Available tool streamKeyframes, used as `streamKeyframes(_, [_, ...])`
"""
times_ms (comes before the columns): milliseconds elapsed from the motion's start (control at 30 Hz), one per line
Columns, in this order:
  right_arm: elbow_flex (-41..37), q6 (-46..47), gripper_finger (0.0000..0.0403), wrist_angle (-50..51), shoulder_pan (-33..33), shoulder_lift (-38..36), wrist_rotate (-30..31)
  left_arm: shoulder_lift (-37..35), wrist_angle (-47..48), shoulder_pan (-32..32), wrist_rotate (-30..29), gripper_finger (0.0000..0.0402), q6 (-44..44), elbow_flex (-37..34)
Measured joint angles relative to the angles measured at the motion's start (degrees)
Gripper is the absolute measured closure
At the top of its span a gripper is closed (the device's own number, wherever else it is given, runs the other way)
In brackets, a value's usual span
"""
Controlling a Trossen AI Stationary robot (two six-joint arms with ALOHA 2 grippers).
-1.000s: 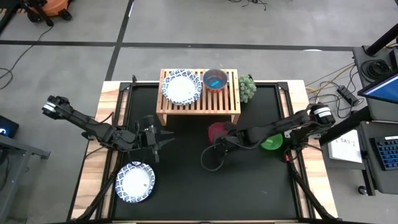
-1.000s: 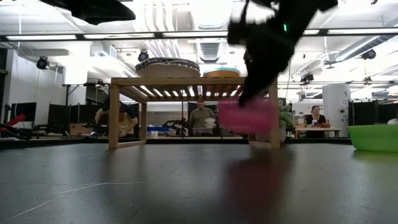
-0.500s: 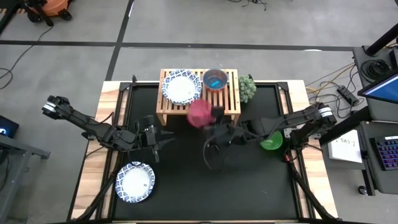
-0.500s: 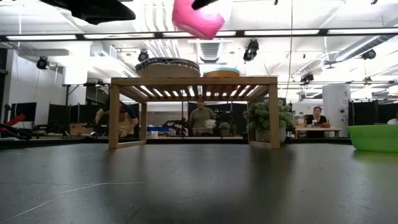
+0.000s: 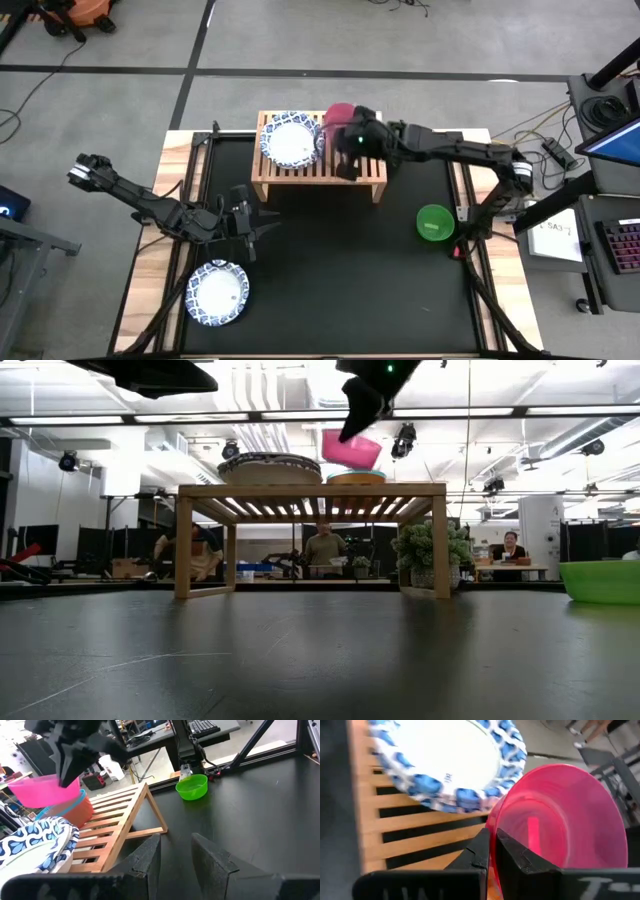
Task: Place and stack bowls onto a shelf
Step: Stack the pink bowl on top of the other blue bowl on the shelf, then stack the white patterned bowl on top of the other white patterned bowl on the shelf
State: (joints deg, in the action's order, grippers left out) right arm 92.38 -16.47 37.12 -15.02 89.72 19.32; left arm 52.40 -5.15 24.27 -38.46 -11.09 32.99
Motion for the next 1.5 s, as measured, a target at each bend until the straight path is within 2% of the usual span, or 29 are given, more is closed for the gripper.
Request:
streamKeyframes(200, [-0.1,0.0,0.0391,-0.8,-3.4,0.2,0.1,0.0,0.0,0.0,0.0,0.0311,-0.4,0.0])
streamKeyframes(700, [-0.1,0.5,0.0388,-3.1,-4.5,0.2,-0.3,0.0,0.0,0.0,0.0,0.0311,-0.7,0.1])
streamKeyframes(833, [-0.2,1.8,0.0365,-3.1,-4.9,0.2,-0.3,0.0,0.0,0.0,0.0,0.0311,-0.7,0.3])
streamKeyframes(1067, [-0.7,3.7,0.0289,-3.1,-5.2,0.2,-0.3,0.0,-0.1,0.0,0.0,0.0311,-0.3,1.2])
streamKeyframes(1200, [-0.6,4.7,0.0259,-3.1,-5.0,0.0,-0.3,0.0,0.0,0.0,0.0,0.0311,-0.2,1.2])
streamKeyframes(1367, [-0.2,6.7,0.0251,-3.0,-4.0,-0.1,-0.7,0.0,0.0,0.0,0.0,0.0311,-0.2,1.2])
streamKeyframes(1500, [-0.3,6.9,0.0268,-1.7,-1.8,-0.5,-6.9,0.0,0.0,0.0,0.0,0.0311,0.1,1.2])
